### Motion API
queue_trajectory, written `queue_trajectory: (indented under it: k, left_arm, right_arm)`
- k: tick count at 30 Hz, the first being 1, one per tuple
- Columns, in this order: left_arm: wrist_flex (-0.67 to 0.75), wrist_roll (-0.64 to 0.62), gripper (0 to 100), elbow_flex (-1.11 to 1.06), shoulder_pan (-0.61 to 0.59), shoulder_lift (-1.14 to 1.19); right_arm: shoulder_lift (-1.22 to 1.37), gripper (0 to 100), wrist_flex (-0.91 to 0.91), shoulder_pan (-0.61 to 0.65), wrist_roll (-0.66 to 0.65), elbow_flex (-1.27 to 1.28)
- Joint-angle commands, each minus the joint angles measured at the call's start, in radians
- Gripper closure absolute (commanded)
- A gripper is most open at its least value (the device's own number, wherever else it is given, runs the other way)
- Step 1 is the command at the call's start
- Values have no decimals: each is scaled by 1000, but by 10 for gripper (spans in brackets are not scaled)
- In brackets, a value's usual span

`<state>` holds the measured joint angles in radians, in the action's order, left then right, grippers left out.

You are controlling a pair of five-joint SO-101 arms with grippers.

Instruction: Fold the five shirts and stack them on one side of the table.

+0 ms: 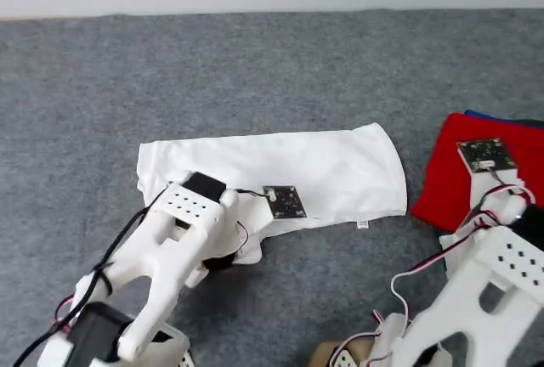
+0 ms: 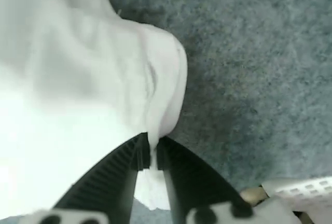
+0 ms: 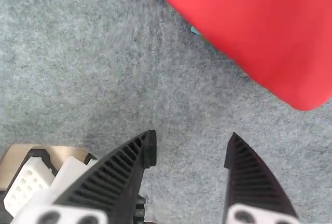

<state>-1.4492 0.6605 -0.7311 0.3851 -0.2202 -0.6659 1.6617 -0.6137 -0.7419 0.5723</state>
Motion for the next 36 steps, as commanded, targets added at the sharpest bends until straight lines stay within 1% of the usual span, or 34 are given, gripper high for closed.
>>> queue_trajectory:
  k: [1,5,7,16,21,28,31,36]
  left_arm:
    - [-21,12,996,64,-9,-52]
    - [6,14,996,76,-12,-52]
    - [32,14,994,81,-34,-52]
    - [49,118,993,197,-172,-51]
    - [57,138,993,208,-176,-51]
    - [144,138,993,202,-176,-48]
    - [167,140,993,216,-176,9]
    - [164,137,993,320,-193,150]
  right_arm:
    - [-25,768,8,-7,-8,2]
    - [-25,768,8,-7,-6,3]
    - [-25,768,8,-7,-6,3]
    - [-25,768,8,-5,-5,9]
    - [-27,768,8,-1,-3,25]
    - [-27,768,8,-1,-3,25]
    - [-27,768,16,-1,-3,25]
    - [-27,768,22,-5,-3,26]
